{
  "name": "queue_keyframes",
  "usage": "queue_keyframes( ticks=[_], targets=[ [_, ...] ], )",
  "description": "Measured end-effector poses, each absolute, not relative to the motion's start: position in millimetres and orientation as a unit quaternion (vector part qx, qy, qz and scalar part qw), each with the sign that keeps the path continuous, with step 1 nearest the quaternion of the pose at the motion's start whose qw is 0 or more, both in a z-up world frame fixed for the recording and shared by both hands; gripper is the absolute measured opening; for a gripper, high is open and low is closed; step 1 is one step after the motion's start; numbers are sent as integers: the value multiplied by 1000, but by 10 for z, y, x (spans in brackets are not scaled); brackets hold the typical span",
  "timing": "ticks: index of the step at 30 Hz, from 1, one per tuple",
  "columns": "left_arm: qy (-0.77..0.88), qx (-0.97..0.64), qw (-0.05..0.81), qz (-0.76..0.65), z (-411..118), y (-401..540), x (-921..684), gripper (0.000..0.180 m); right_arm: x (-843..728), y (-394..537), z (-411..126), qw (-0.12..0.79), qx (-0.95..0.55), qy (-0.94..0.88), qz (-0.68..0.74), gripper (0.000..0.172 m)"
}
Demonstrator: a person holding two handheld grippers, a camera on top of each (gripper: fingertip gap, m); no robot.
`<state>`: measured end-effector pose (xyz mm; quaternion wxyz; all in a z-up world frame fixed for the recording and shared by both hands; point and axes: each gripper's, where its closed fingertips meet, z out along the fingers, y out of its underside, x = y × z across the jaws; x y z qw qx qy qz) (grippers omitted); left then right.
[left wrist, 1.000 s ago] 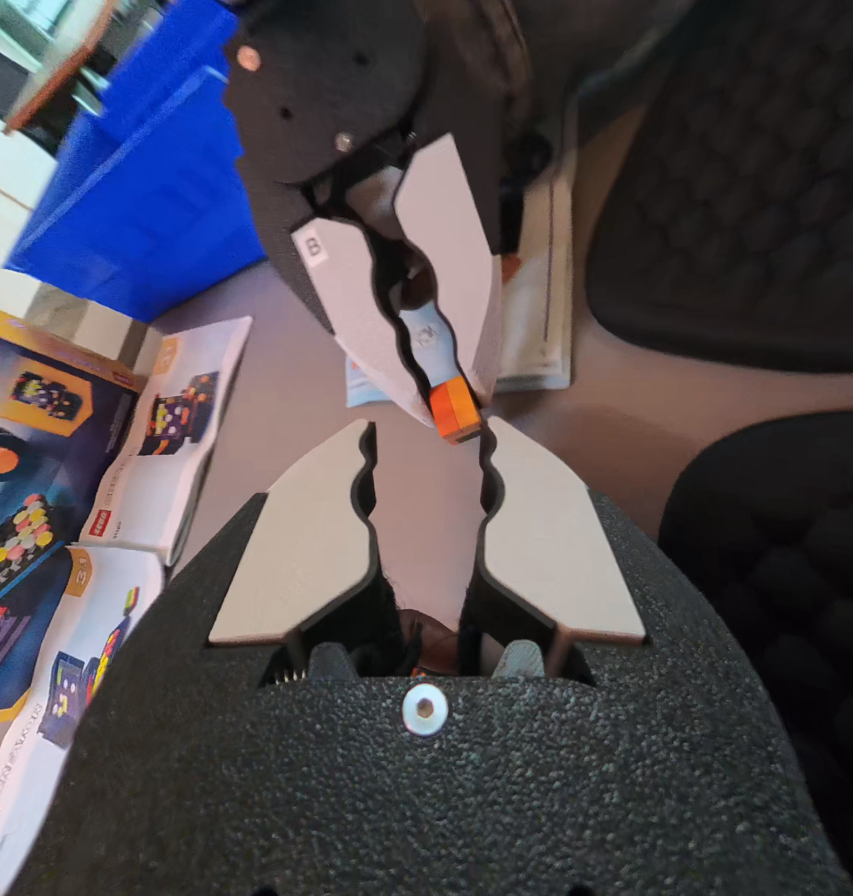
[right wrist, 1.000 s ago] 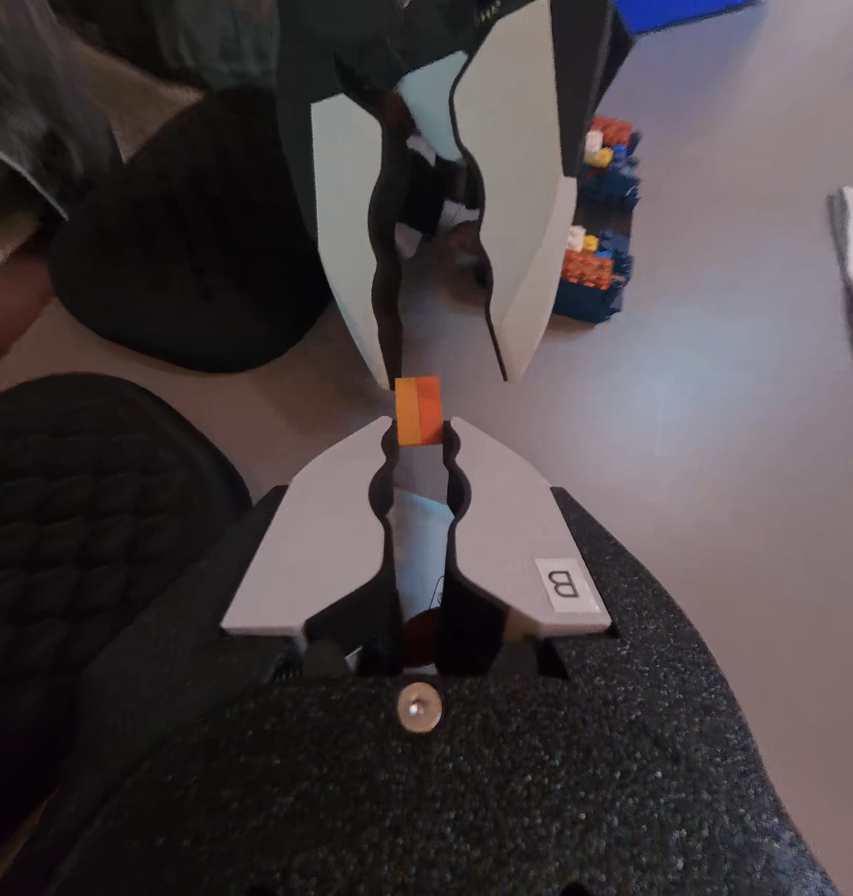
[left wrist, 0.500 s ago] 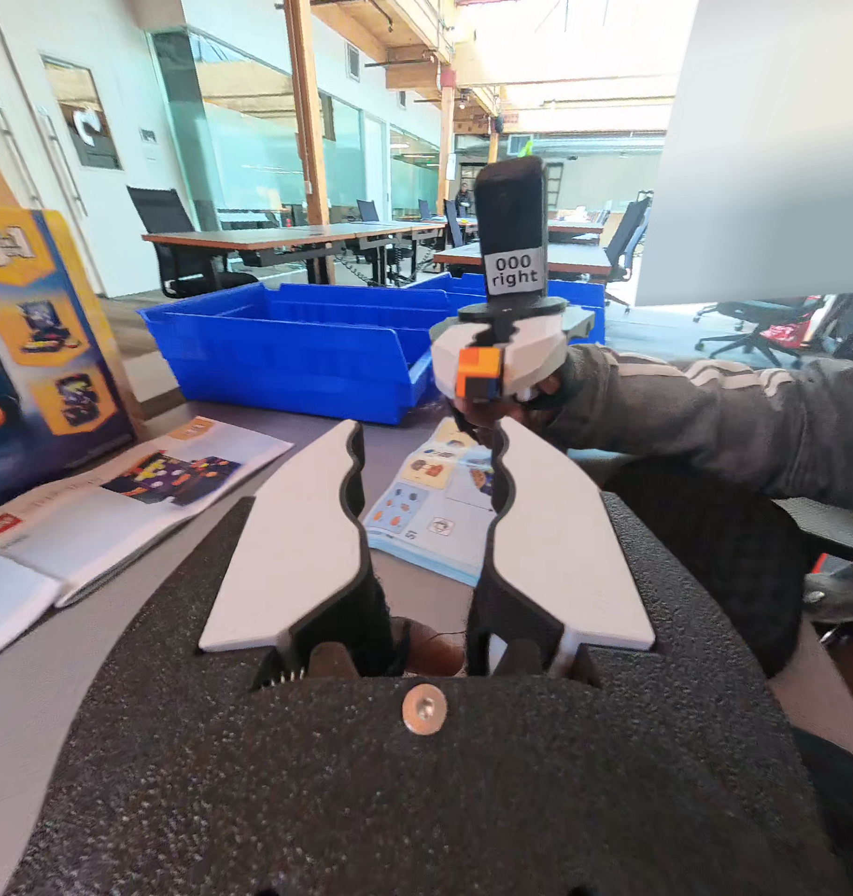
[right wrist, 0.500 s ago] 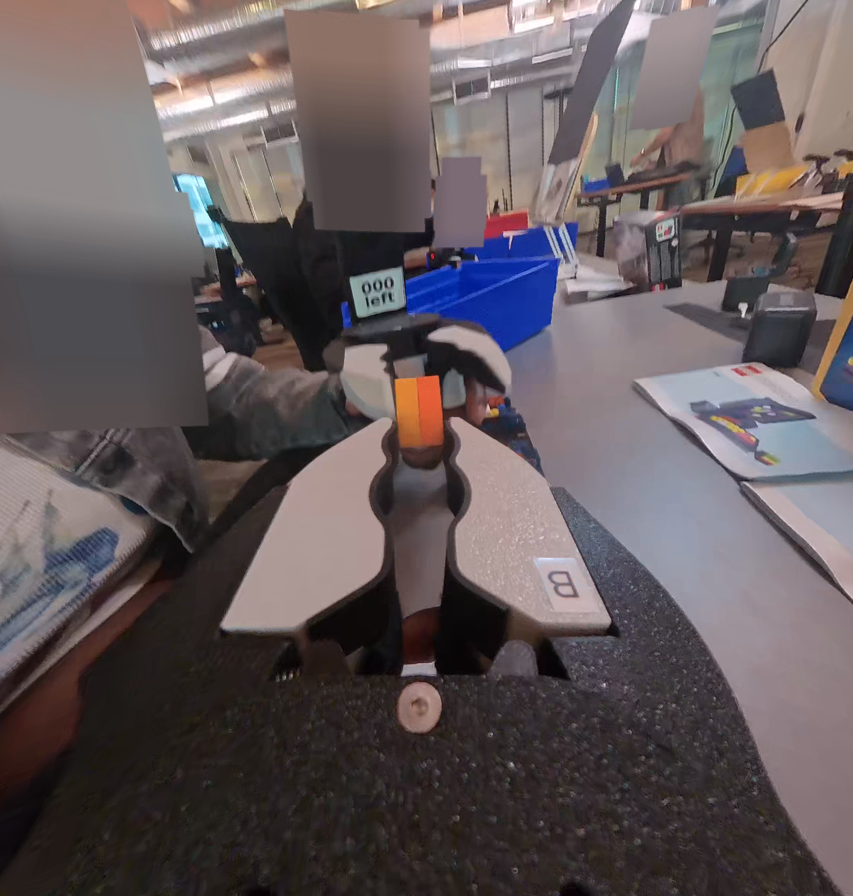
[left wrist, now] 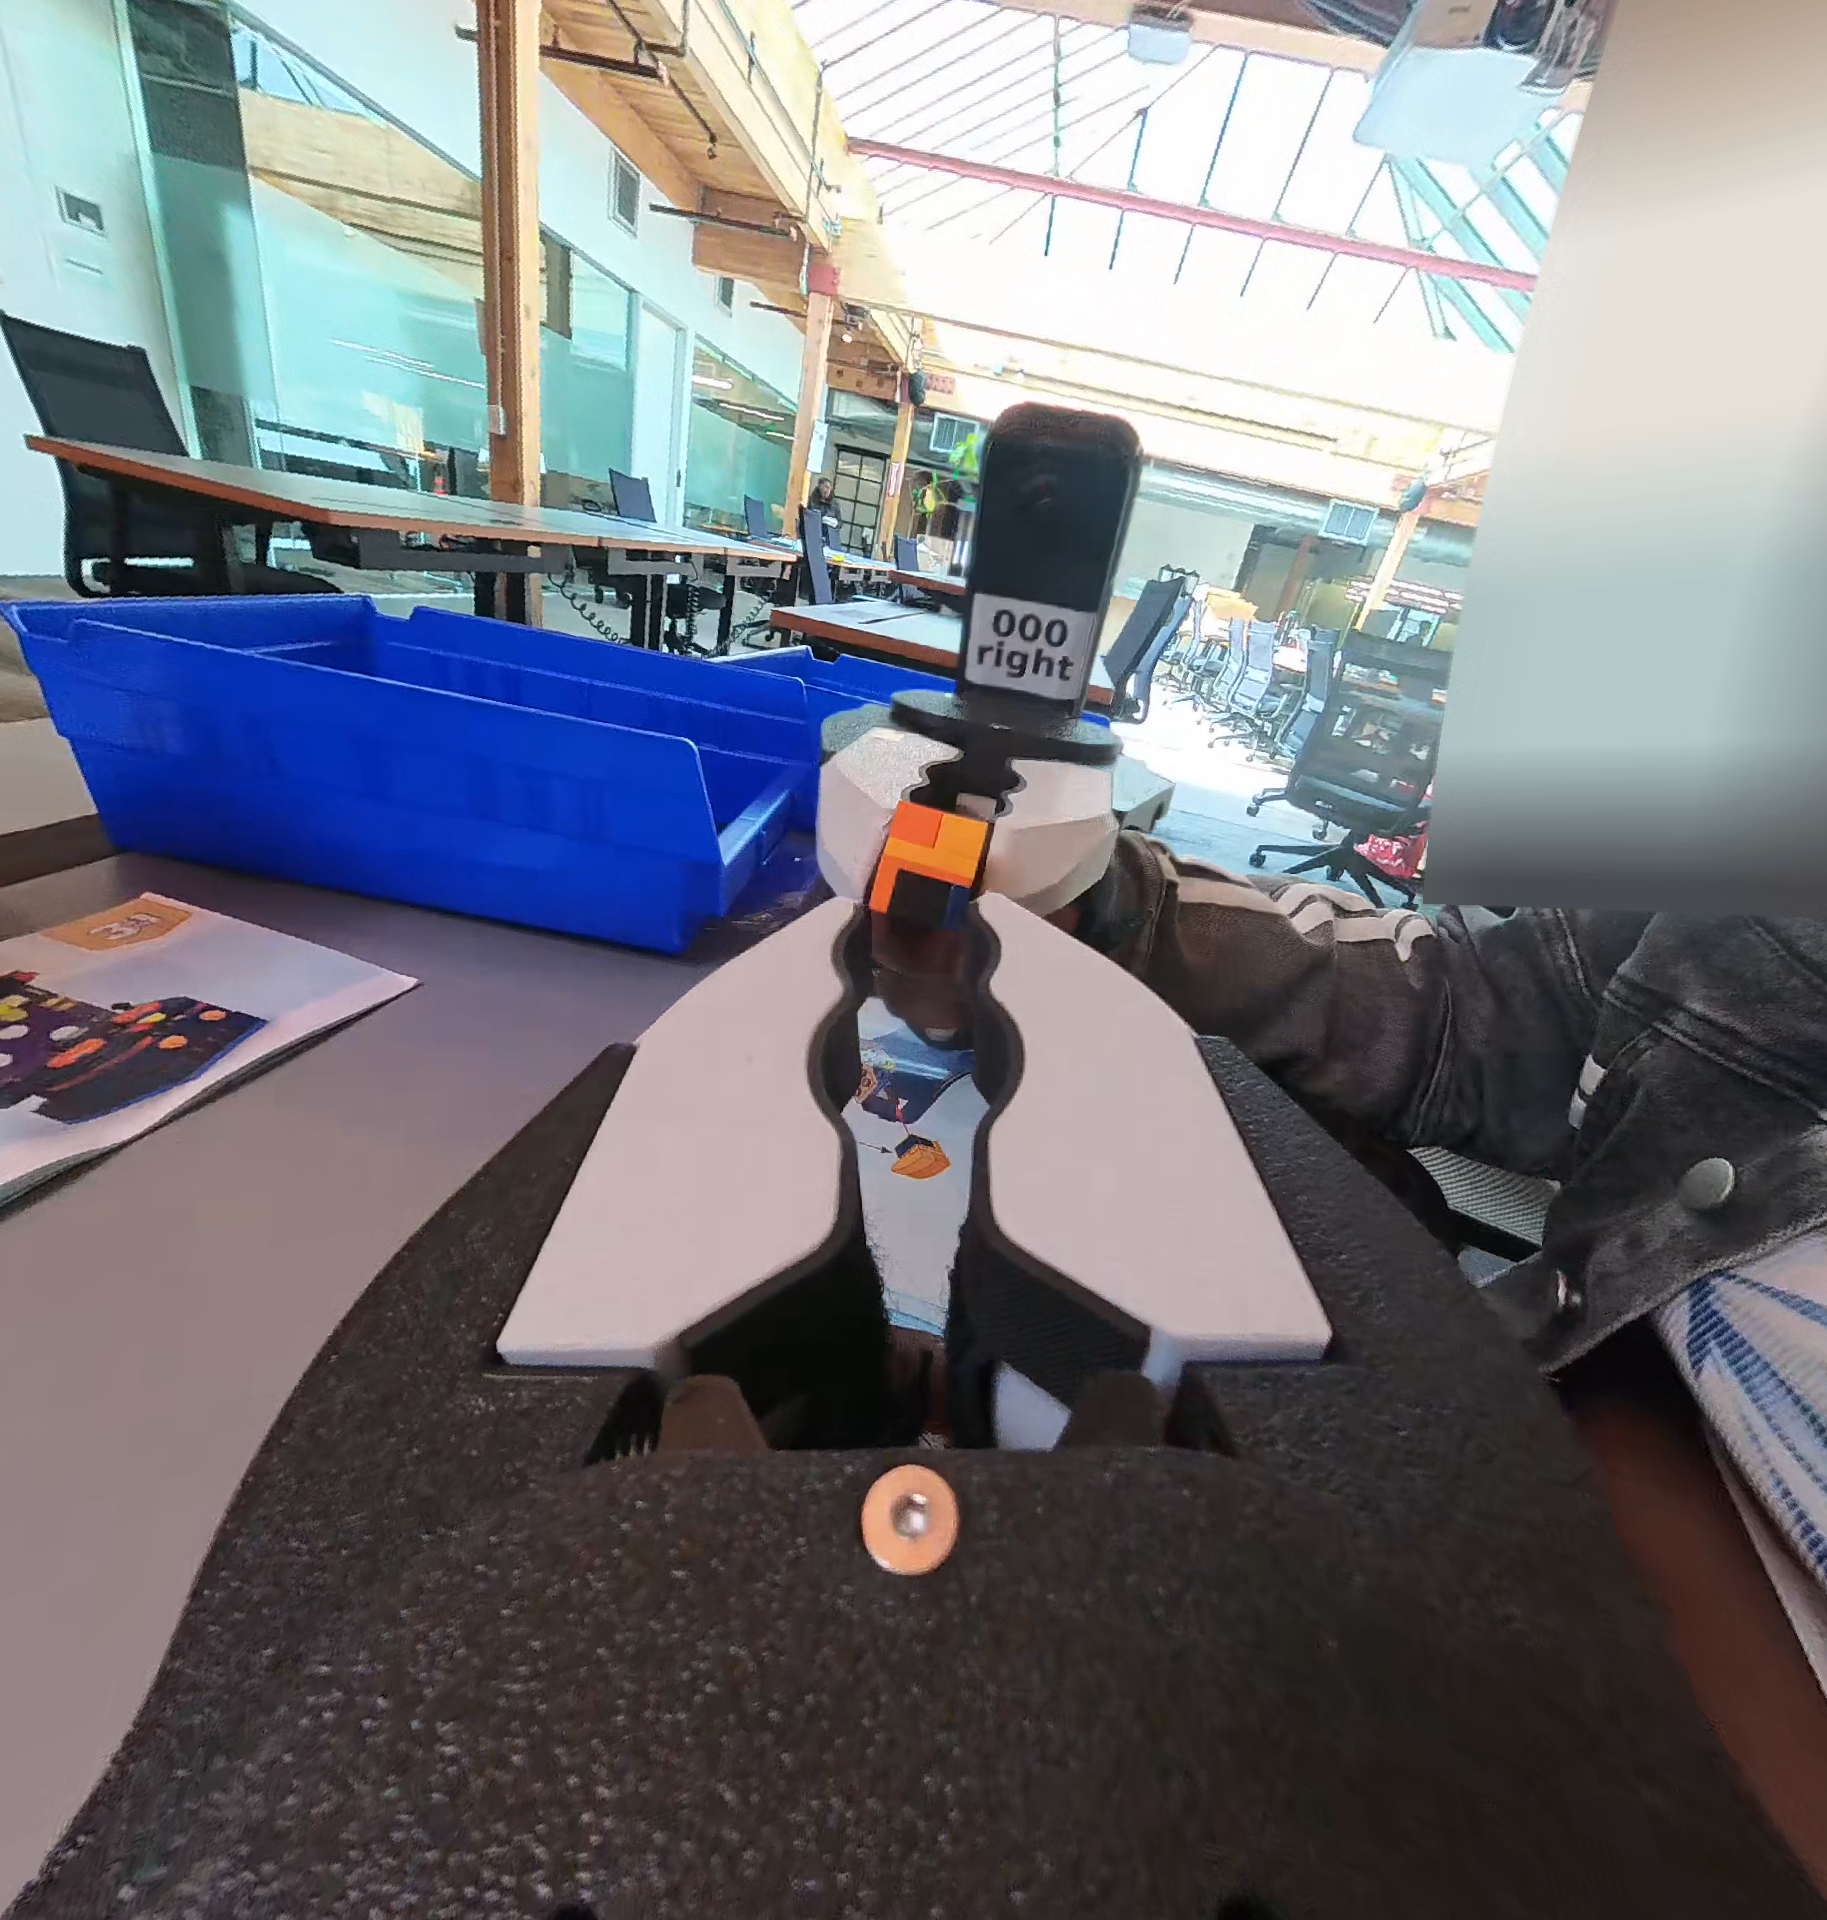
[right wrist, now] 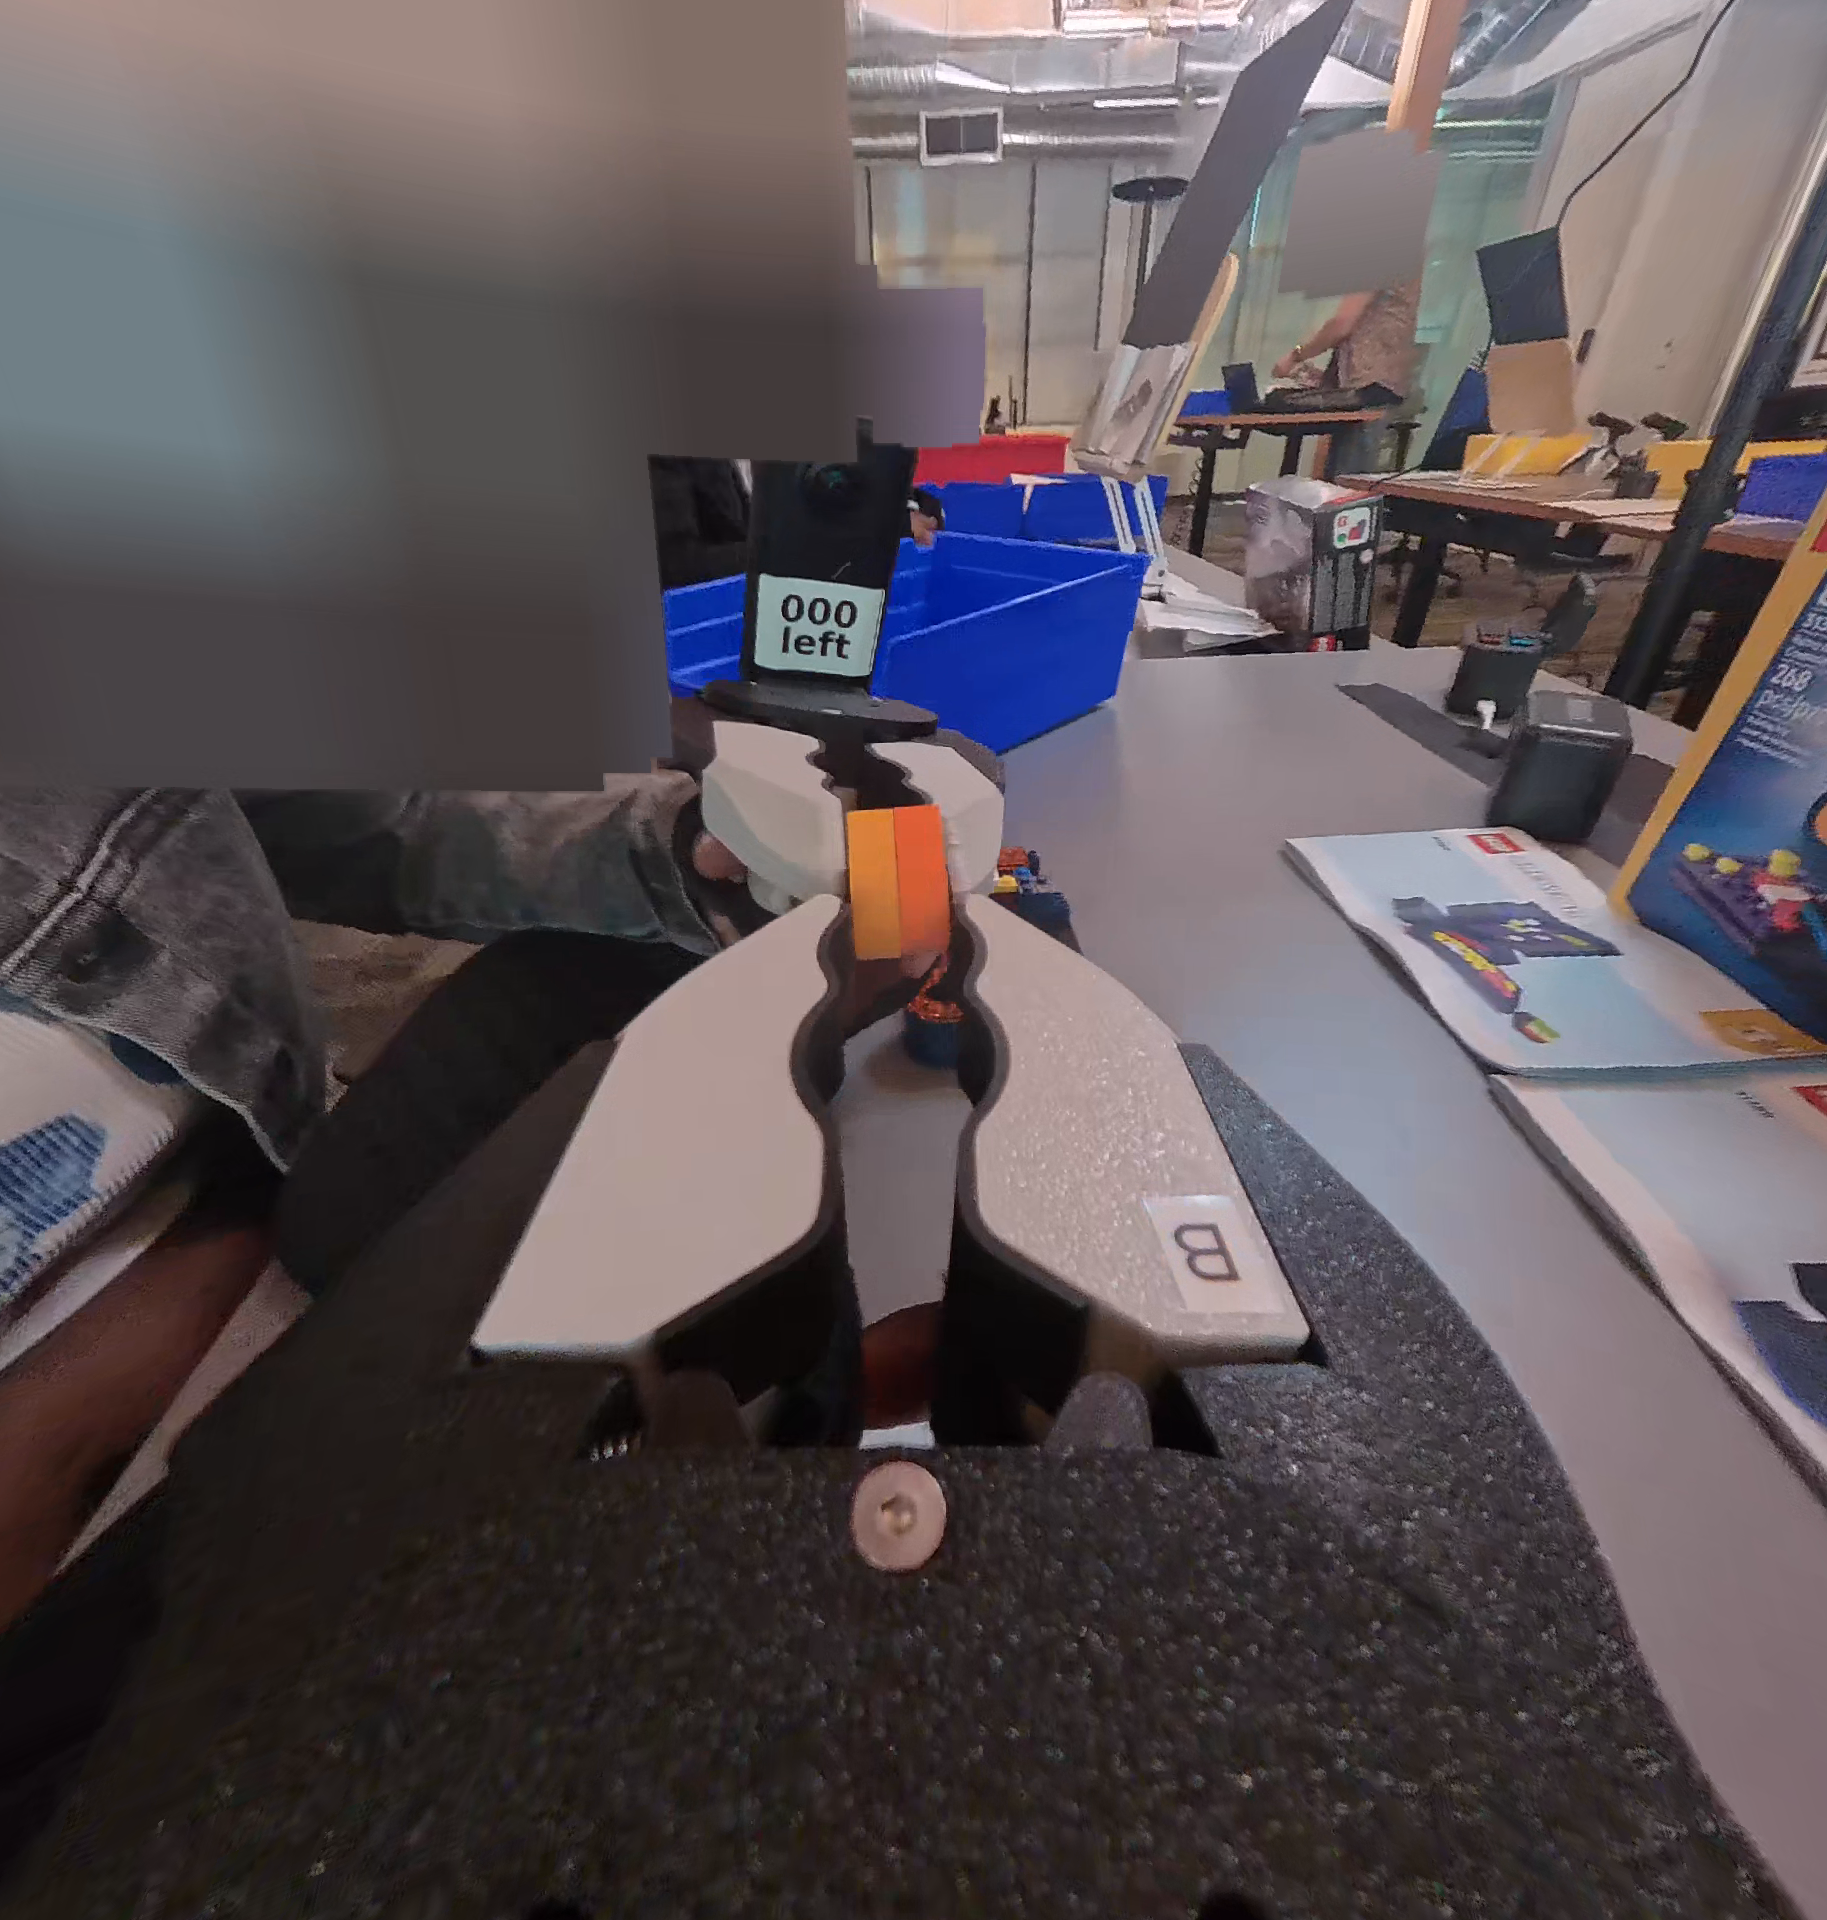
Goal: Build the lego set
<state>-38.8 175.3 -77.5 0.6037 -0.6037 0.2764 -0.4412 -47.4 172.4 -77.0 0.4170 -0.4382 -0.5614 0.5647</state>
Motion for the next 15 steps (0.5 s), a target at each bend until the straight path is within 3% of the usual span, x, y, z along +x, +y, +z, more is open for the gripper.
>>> queue_keyframes(
  ticks=[4, 6, 10, 11, 12, 13, 15],
  targets=[
    [284, -602, 614, -425, -777, 1764, -410, 27, -465, 1680, -796, 394, -448, -576, 559, 16],
    [301, -590, 610, -435, -769, 1702, -376, 16, -461, 1655, -807, 382, -450, -580, 561, 16],
    [296, -585, 610, -445, -756, 1695, -374, 16, -458, 1646, -827, 385, -450, -594, 544, 17],
    [279, -585, 601, -467, -740, 1703, -382, 16, -470, 1677, -818, 410, -446, -598, 525, 29],
    [248, -587, 591, -494, -715, 1734, -409, 16, -492, 1733, -784, 453, -438, -597, 496, 56],
    [208, -589, 580, -523, -693, 1784, -452, 16, -505, 1797, -722, 512, -423, -594, 454, 65],
    [131, -583, 545, -588, -667, 1853, -514, 16, -500, 1813, -561, 639, -354, -586, 350, 66]
  ],
)
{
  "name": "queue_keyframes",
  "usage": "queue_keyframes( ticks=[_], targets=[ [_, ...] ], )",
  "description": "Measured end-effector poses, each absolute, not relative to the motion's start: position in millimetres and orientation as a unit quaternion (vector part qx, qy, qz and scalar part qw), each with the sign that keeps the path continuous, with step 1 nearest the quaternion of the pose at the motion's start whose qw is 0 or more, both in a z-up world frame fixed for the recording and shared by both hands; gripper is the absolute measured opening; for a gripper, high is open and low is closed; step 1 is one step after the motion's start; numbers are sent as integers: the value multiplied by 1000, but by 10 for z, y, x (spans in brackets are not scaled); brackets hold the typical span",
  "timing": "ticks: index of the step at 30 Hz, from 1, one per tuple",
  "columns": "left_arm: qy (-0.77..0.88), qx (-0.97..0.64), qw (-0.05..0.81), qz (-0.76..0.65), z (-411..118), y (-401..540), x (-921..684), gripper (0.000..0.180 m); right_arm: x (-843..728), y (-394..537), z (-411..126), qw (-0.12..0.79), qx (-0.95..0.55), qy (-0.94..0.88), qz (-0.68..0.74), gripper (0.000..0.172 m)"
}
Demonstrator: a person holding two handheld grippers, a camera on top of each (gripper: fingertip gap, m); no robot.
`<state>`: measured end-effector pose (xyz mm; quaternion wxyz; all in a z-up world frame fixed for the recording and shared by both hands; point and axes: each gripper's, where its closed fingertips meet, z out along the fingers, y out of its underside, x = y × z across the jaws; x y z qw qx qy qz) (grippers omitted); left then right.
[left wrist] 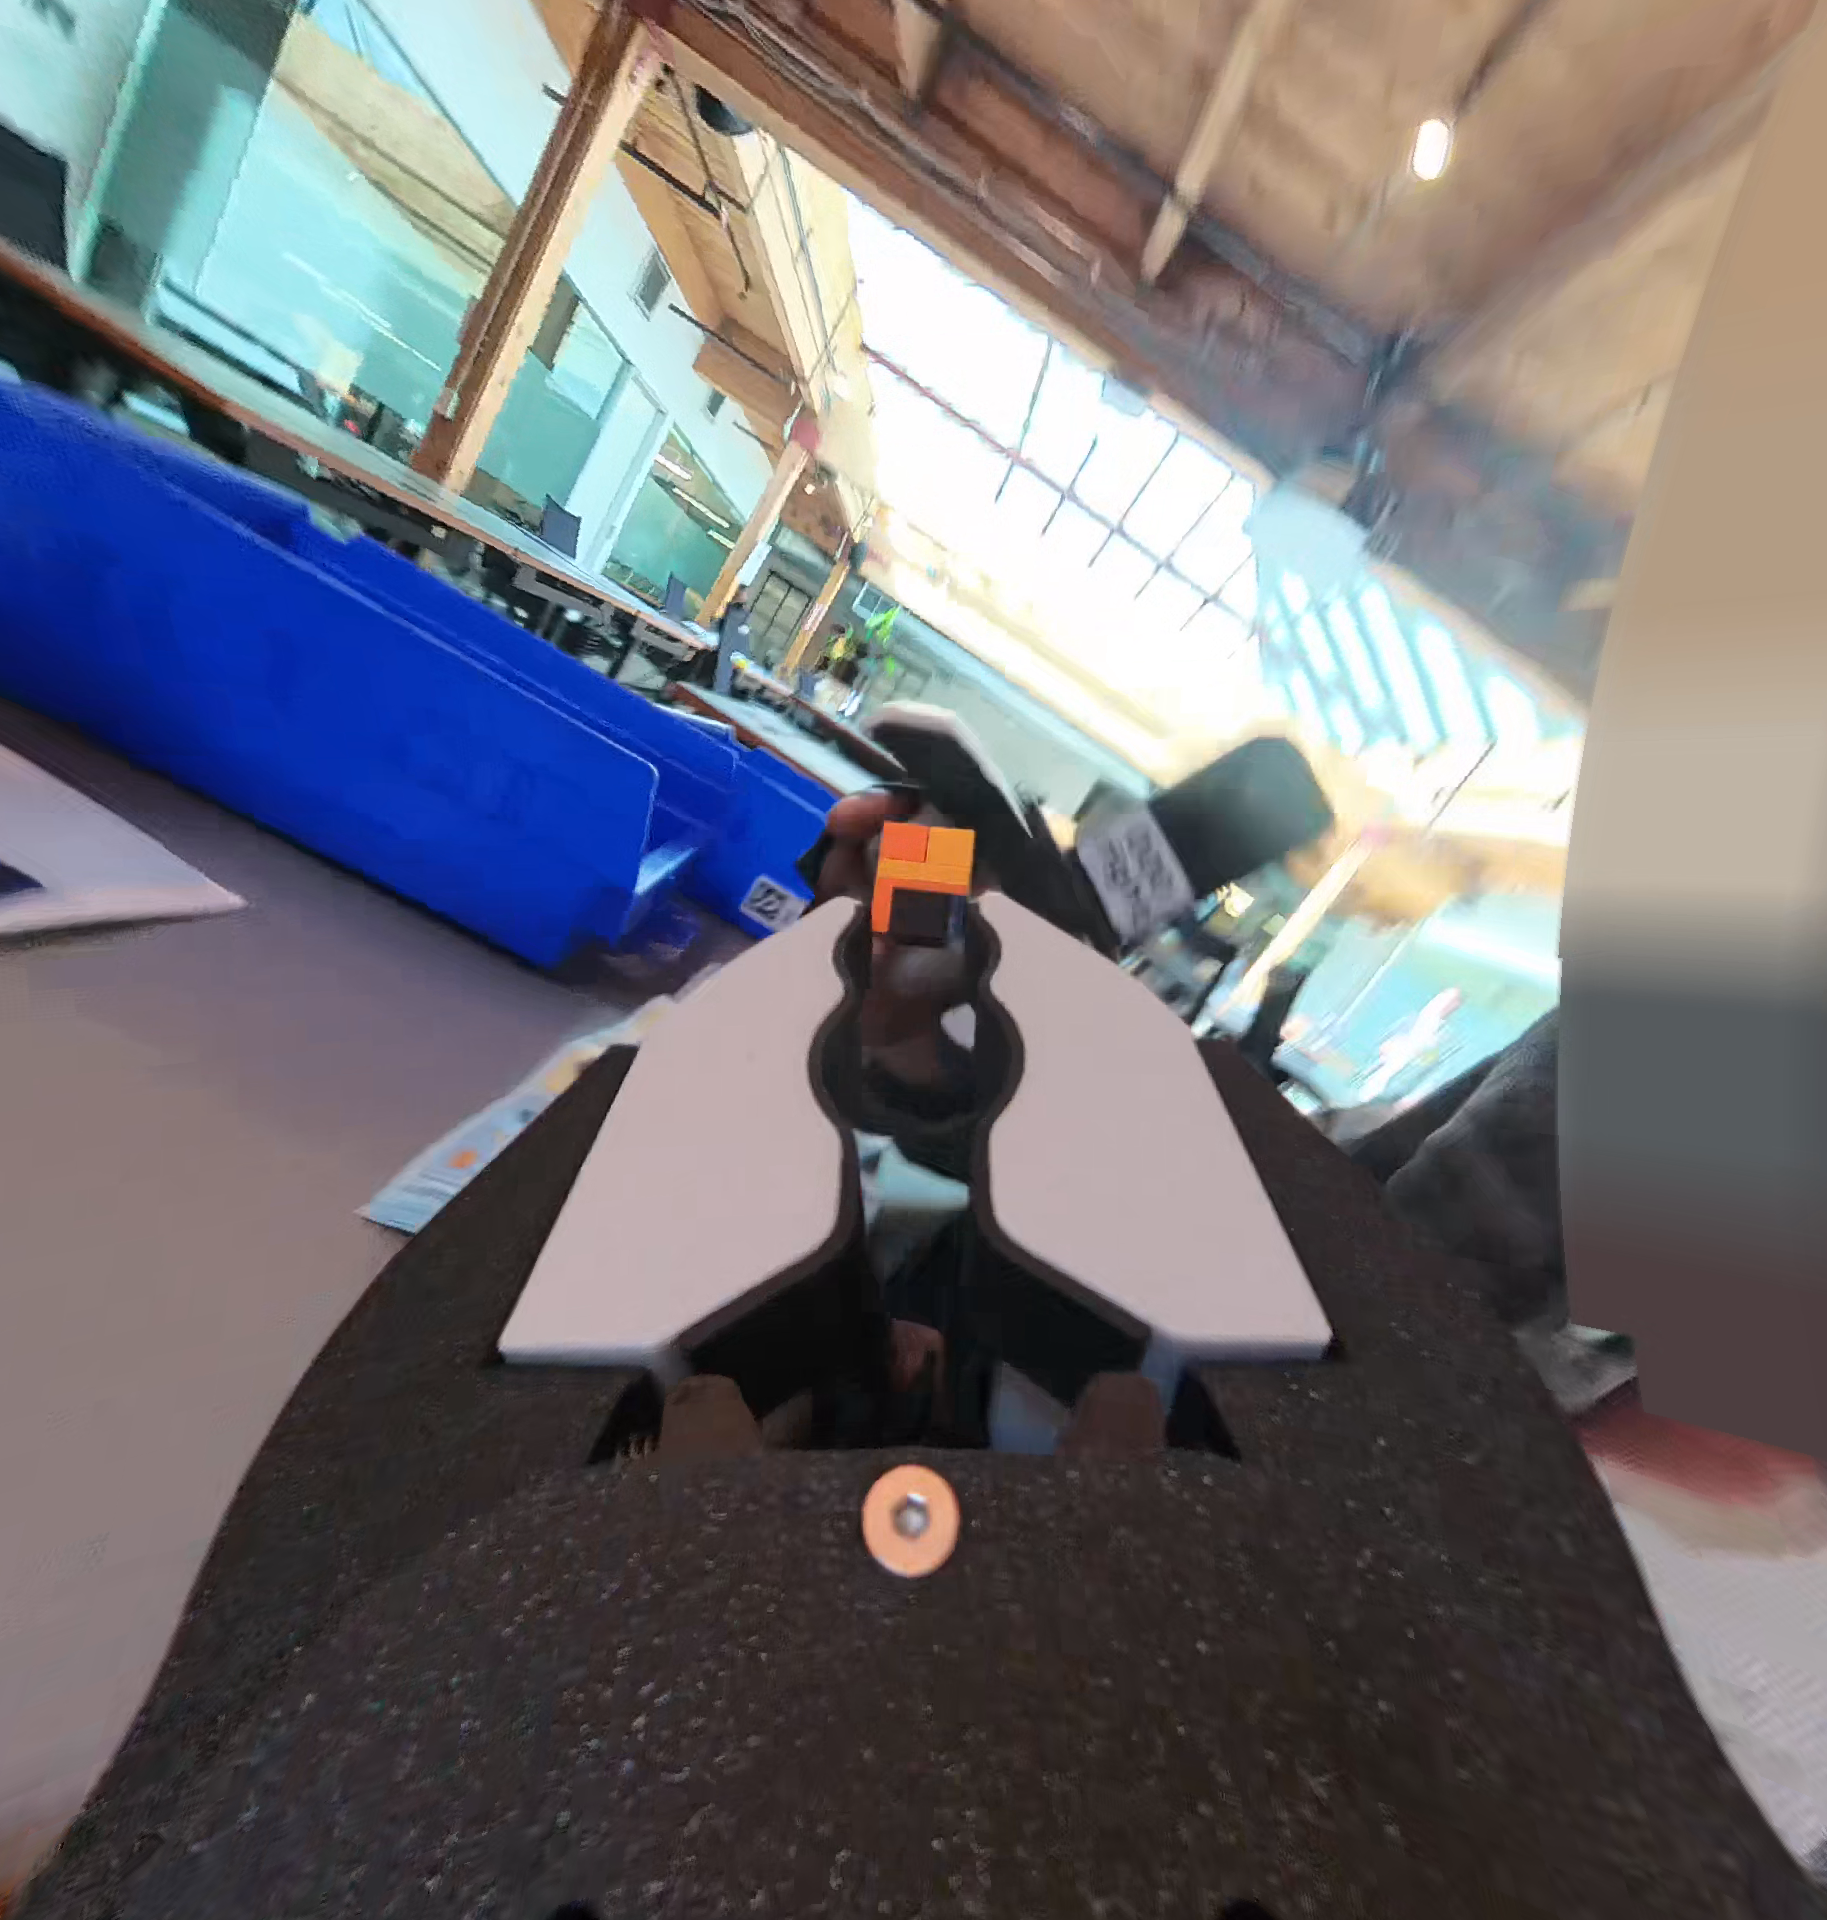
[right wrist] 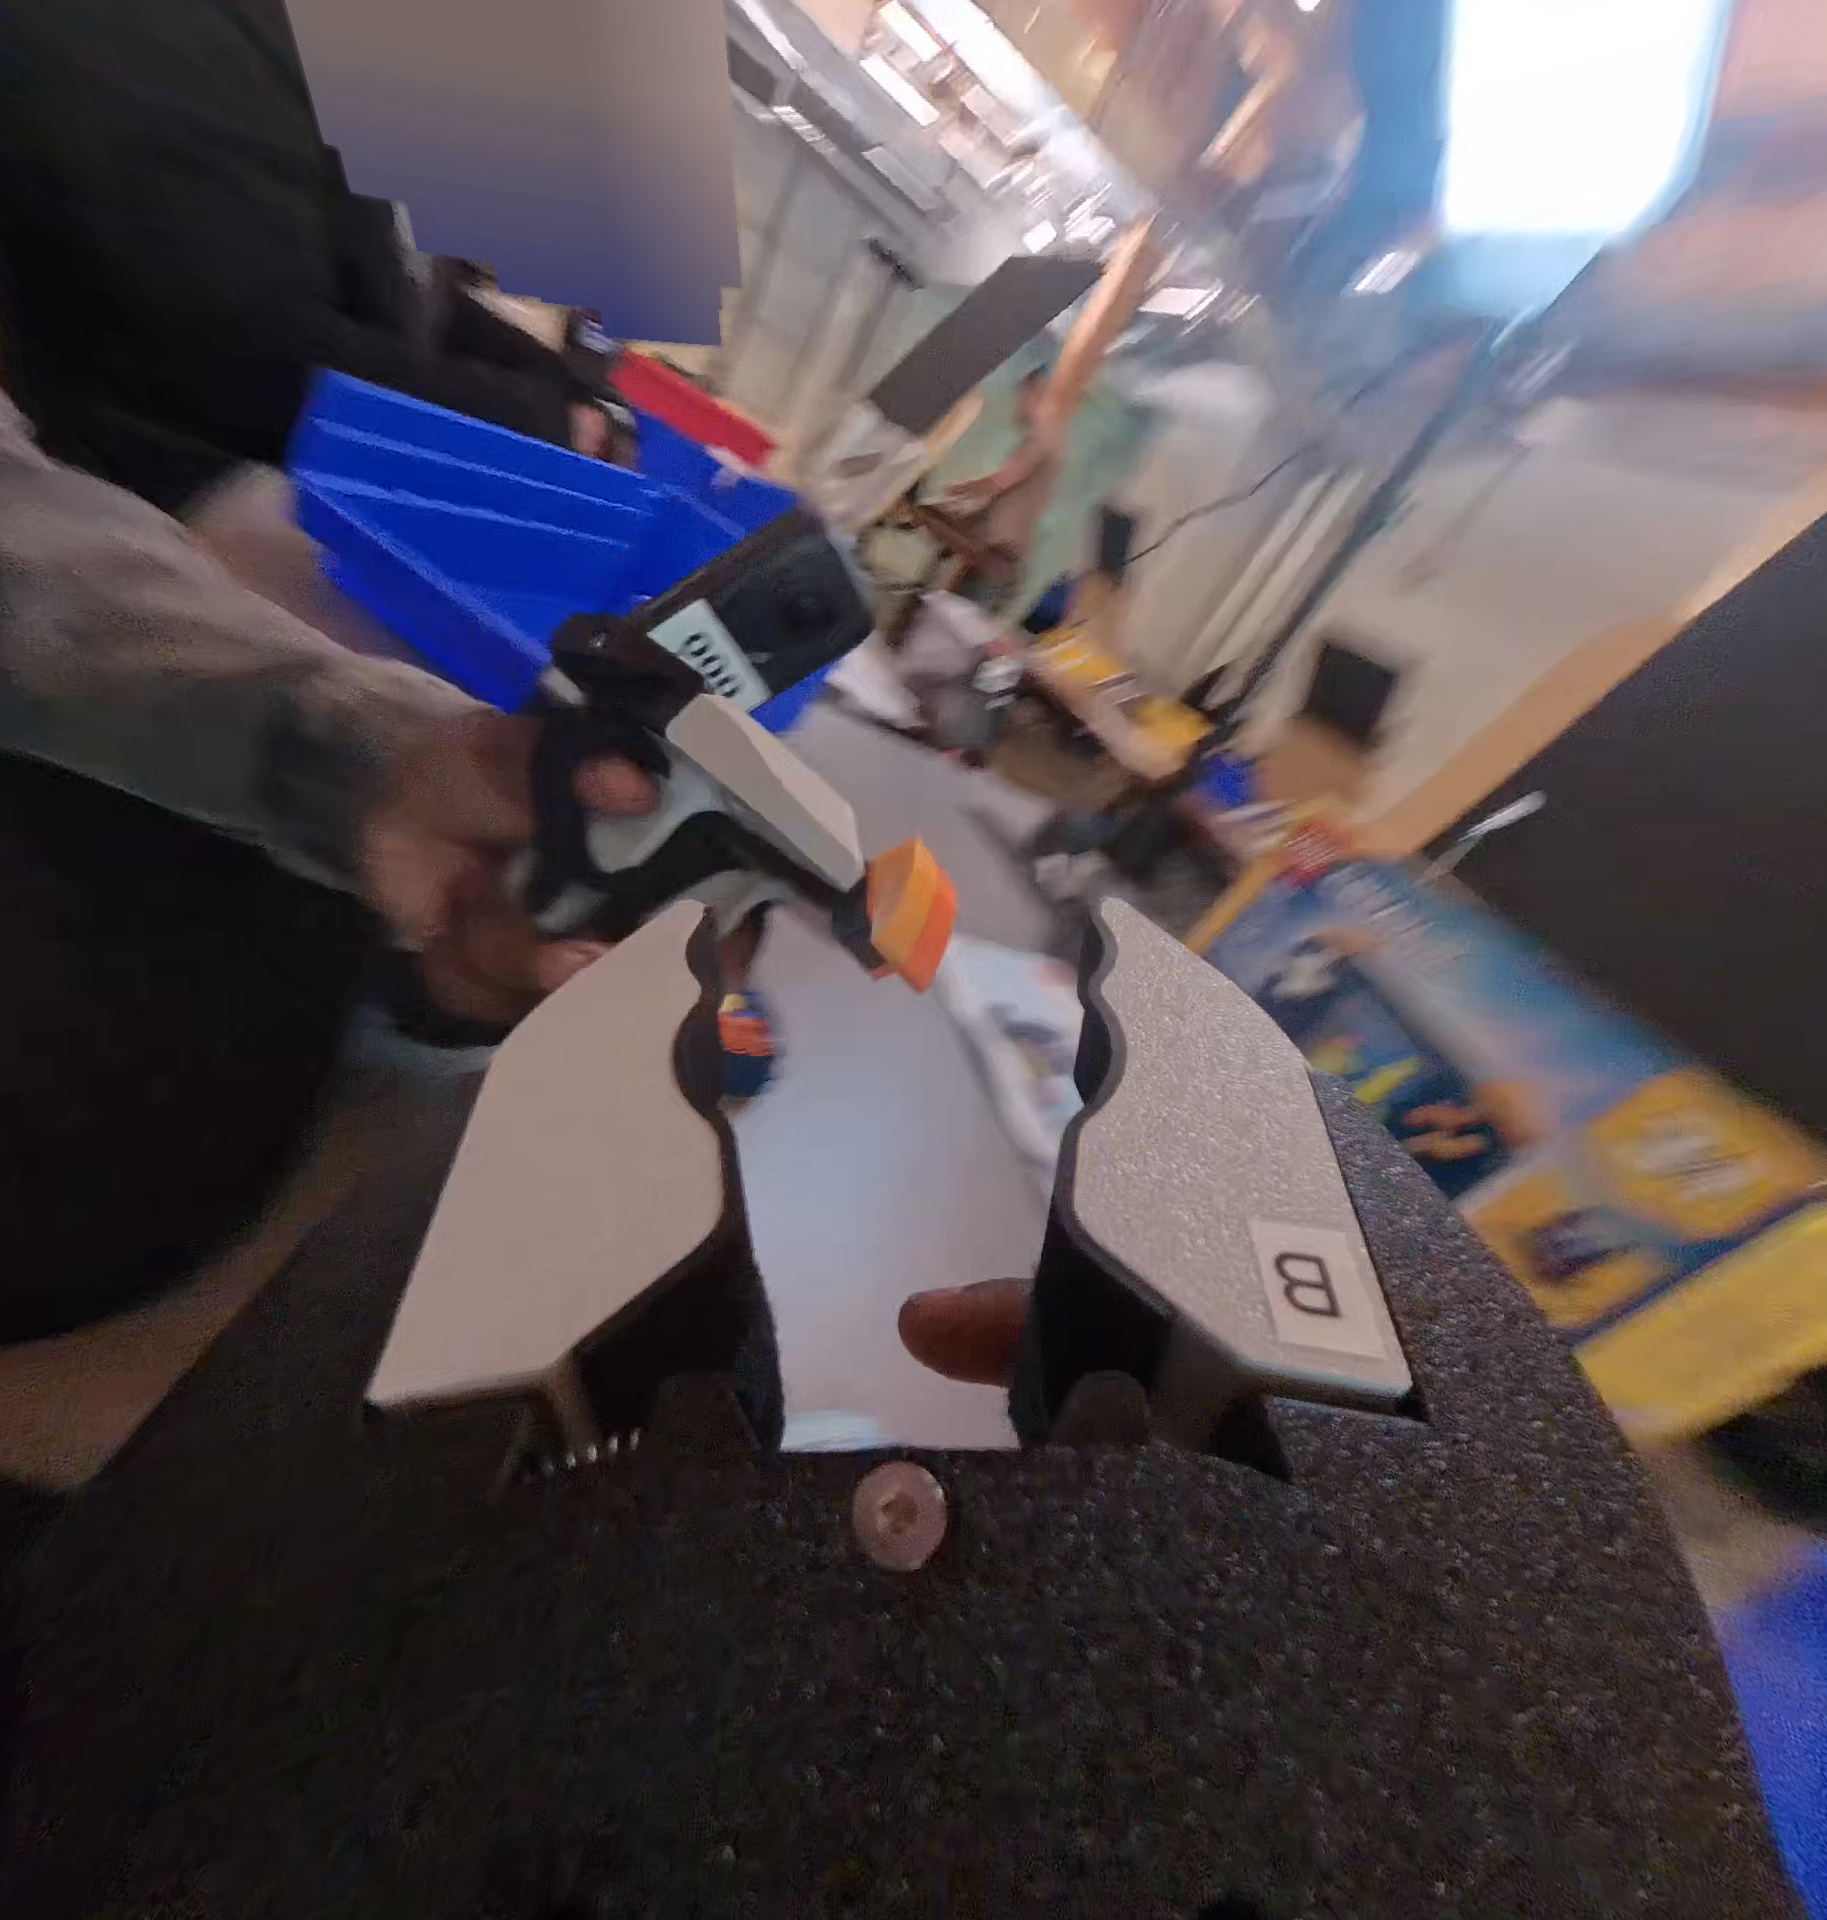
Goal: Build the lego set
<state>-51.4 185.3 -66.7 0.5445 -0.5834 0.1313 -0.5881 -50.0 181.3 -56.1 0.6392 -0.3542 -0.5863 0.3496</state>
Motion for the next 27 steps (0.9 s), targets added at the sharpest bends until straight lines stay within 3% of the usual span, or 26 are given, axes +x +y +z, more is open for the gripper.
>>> queue_keyframes(
  ticks=[3, 6, 10, 16, 19, 27],
  targets=[
    [84, -571, 486, -656, -684, 1843, -470, 16, -549, 1761, -575, 725, -276, -606, 178, 51],
    [91, -572, 452, -679, -707, 1784, -381, 16, -577, 1775, -649, 714, -281, -620, 165, 44],
    [99, -581, 444, -675, -729, 1770, -354, 16, -552, 1764, -656, 710, -275, -625, 169, 19],
    [106, -571, 423, -696, -712, 1727, -331, 23, -529, 1718, -650, 699, -281, -623, 209, 19],
    [109, -566, 431, -695, -690, 1719, -344, 16, -537, 1712, -663, 695, -285, -622, 220, 19],
    [128, -573, 448, -674, -690, 1705, -339, 17, -539, 1697, -674, 696, -278, -627, 213, 19]
  ],
)
